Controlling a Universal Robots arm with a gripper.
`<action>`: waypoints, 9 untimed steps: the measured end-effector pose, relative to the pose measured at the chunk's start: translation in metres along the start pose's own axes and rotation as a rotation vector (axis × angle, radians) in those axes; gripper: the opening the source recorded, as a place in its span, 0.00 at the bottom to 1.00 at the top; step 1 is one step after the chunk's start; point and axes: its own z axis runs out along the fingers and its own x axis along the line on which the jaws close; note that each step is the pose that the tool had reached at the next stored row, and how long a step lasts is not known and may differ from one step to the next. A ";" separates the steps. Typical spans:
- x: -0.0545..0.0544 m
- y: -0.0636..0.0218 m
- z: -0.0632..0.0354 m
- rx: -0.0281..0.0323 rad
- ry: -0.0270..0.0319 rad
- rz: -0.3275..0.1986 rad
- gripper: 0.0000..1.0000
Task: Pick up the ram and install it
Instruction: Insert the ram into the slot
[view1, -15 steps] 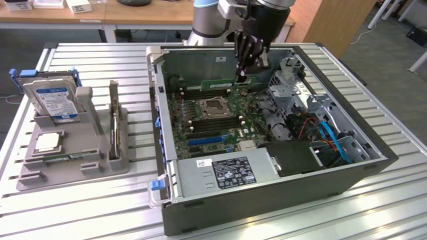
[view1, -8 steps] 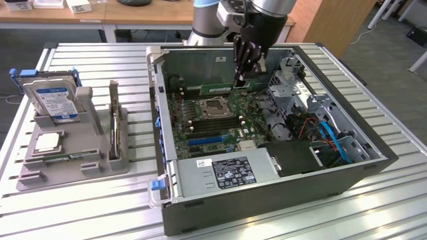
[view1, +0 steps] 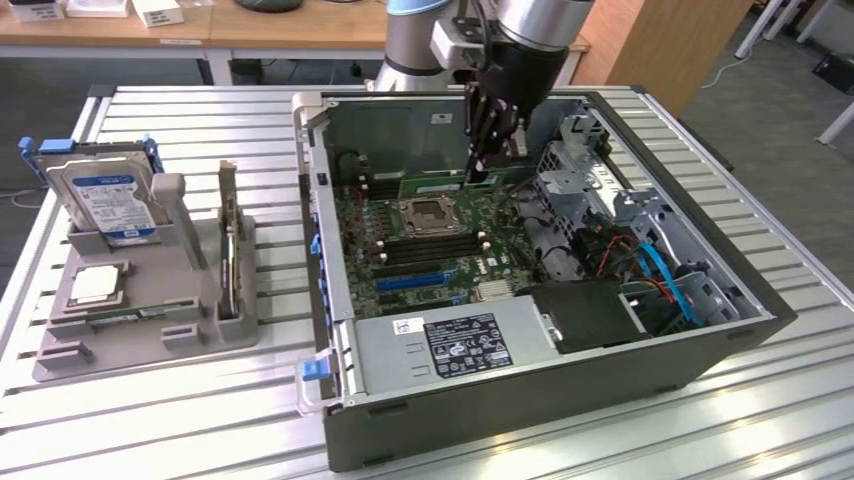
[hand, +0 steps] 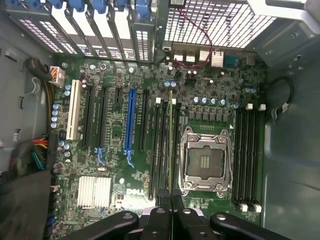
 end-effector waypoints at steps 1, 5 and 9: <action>0.000 -0.0002 0.0018 0.0001 -0.0001 0.001 0.12; 0.000 -0.0007 0.0091 0.0003 -0.0005 0.005 0.12; 0.001 -0.0010 0.0133 0.0011 -0.0019 0.024 0.12</action>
